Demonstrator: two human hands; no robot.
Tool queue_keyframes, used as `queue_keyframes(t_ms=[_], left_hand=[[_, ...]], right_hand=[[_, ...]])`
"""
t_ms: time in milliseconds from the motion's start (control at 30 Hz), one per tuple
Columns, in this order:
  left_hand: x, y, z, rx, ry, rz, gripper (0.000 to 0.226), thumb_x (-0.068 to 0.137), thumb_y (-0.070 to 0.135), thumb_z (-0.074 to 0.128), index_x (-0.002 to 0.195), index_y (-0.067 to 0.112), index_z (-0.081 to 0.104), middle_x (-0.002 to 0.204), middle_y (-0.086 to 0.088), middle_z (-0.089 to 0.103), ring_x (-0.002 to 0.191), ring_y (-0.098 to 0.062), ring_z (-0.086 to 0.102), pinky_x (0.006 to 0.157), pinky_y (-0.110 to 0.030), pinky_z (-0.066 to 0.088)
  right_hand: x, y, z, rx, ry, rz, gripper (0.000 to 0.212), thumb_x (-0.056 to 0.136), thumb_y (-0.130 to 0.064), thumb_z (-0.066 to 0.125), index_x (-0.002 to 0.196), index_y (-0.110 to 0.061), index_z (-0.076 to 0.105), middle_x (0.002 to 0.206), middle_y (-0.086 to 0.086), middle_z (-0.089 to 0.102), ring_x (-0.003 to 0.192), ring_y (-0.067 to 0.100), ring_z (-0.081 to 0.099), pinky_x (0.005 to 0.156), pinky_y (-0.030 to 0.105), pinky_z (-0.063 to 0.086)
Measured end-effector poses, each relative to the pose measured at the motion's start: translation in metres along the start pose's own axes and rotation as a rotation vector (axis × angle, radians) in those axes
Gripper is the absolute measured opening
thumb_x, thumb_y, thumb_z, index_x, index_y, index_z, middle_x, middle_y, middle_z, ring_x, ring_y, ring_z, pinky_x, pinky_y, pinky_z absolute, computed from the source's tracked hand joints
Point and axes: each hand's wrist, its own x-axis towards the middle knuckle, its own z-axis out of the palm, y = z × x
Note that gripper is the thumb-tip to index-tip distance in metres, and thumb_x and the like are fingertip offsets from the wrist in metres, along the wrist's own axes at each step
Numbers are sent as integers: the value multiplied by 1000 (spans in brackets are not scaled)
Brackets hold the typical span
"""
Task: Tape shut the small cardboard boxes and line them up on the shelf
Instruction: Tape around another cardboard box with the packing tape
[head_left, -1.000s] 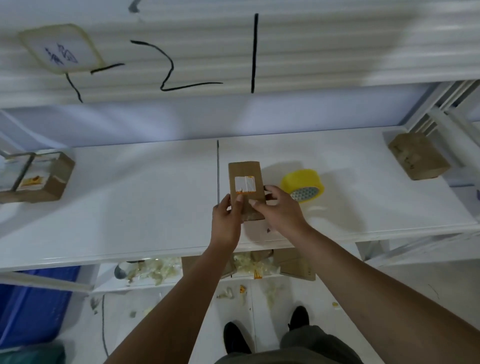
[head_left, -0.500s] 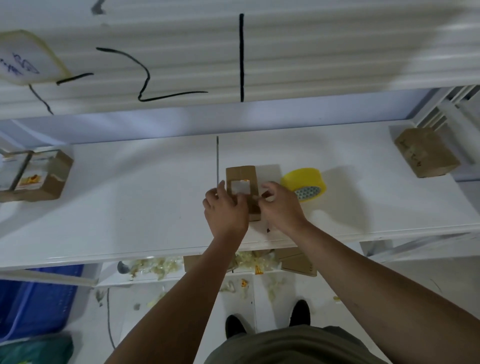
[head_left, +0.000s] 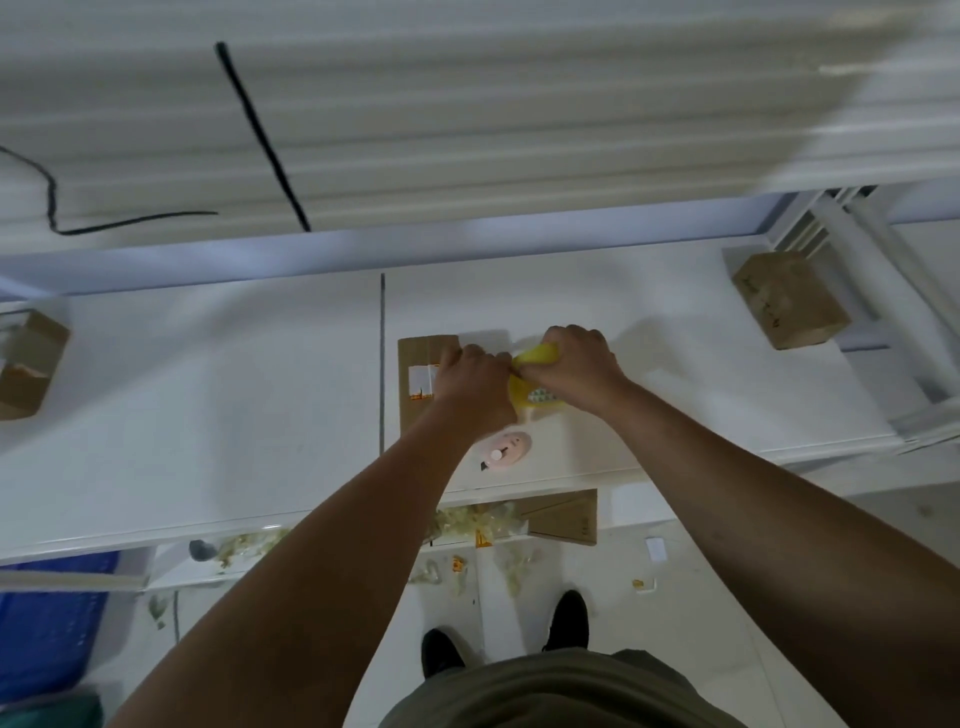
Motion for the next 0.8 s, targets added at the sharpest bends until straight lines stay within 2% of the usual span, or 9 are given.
queue_keyframes(t_ms=[67,167,267,367,433,500,567,667,800], left_hand=[[1,-1,9,49,0,1,67,81,63,77,131,23,61,124,0,69,128,-26,59,112,-41,29],[1,-2,18,-23,80,-19,75,75,63,84,132,20,61,123,1,69,123,-25,62,114,-39,26],[1,-3,16,-148,105,-27,75,79,41,84,143,18,52,126,-2,70,125,-27,63,115,-38,27],[-1,-11,5,-581,155,-130,84,77,-4,62,155,23,45,138,0,68,123,-24,62,100,-30,47],[-7,-15,-1,-966,318,-279,77,80,-14,46,148,23,53,135,0,70,108,-17,67,76,-15,51],[-14,-9,-8,-1432,420,-433,55,94,-12,42,139,14,60,118,-6,75,103,-23,71,77,-19,53],[-20,4,-15,-1953,231,-517,36,109,9,48,143,5,58,115,-12,73,104,-31,71,88,-33,57],[-35,17,-23,-2351,-220,-440,58,109,50,52,142,3,62,135,-22,70,115,-42,73,100,-51,59],[-46,18,-25,-2501,-169,-365,51,108,40,60,137,-1,65,138,-28,68,115,-38,74,100,-47,61]], right_hand=[[-7,1,-5,162,50,-8,43,65,-61,68,76,-21,56,82,-3,58,96,25,61,71,34,44],[-14,-6,-23,405,120,-17,52,53,-65,62,69,-16,52,66,-7,51,67,13,54,53,24,41],[-12,-10,-44,524,88,-60,42,58,-57,69,68,-20,52,63,-8,46,63,14,47,54,25,40],[-12,-5,-54,601,51,-88,32,69,-45,73,70,-21,52,63,-9,43,64,14,44,60,30,35],[-15,-2,-58,650,37,-111,30,72,-40,73,70,-20,51,60,-11,40,62,11,43,58,28,32],[-18,-2,-62,723,5,-140,30,74,-36,73,68,-20,49,60,-11,39,62,10,42,58,28,30],[-21,-4,-64,815,-29,-160,29,76,-32,73,67,-19,48,65,-4,38,69,15,42,61,31,28],[-25,-9,-69,937,-74,-184,29,78,-29,72,66,-16,48,68,2,37,77,22,43,65,34,29],[-28,-14,-73,980,-106,-225,30,81,-27,71,67,-15,47,70,5,36,76,23,44,65,35,30]])
